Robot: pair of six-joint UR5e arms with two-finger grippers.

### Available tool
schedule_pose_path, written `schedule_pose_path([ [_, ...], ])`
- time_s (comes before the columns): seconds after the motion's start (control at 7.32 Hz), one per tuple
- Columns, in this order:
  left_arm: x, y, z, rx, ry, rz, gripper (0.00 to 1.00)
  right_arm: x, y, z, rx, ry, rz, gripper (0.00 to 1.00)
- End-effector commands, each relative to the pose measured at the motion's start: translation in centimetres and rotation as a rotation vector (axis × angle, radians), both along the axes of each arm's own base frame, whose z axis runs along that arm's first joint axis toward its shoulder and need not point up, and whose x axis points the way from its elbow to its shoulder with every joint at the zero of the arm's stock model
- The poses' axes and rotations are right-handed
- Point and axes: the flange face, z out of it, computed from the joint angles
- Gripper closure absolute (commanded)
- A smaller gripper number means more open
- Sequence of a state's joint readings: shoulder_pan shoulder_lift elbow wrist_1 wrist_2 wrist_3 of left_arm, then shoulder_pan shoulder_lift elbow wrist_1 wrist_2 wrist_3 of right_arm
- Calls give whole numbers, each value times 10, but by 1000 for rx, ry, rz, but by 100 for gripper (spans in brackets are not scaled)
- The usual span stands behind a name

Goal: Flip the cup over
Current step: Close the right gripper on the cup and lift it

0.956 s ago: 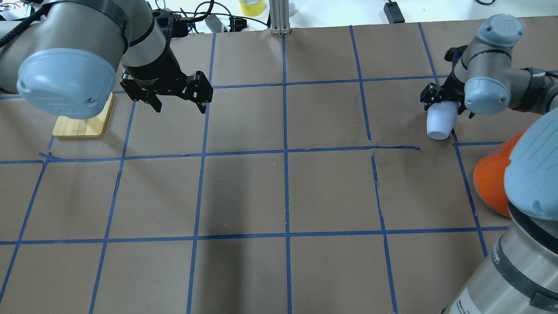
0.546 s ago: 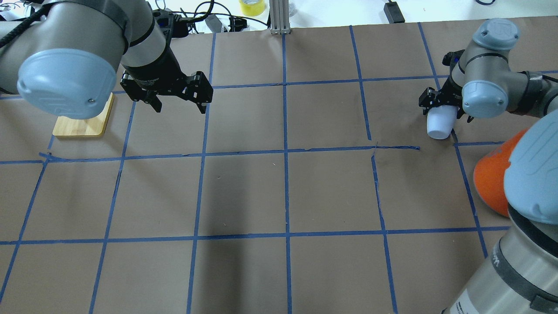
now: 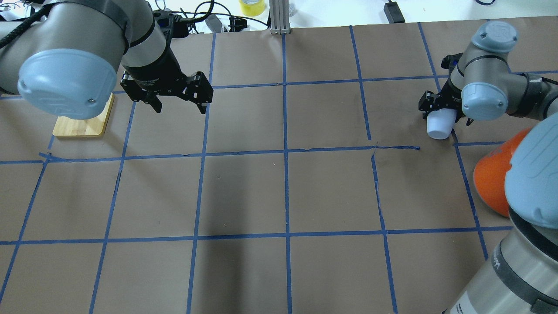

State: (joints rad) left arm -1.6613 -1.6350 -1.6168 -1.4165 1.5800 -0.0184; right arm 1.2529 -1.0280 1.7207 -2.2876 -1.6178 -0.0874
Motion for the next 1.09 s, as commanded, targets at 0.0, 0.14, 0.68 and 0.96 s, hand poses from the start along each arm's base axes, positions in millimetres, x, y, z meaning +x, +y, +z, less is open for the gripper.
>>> schedule_pose_path([
  [0.0,0,0,-1,1,0,0,3,2,4,12,-12,4,0,58],
  [0.14,0,1,0,0,2,0,3,2,6,25,-26,11,18,65],
  [0.68,0,2,-1,1,1,-2,3,42,11,56,-24,-1,112,90],
  [0.96,0,2,0,-2,0,-2,3,123,17,73,-1,-9,233,99],
])
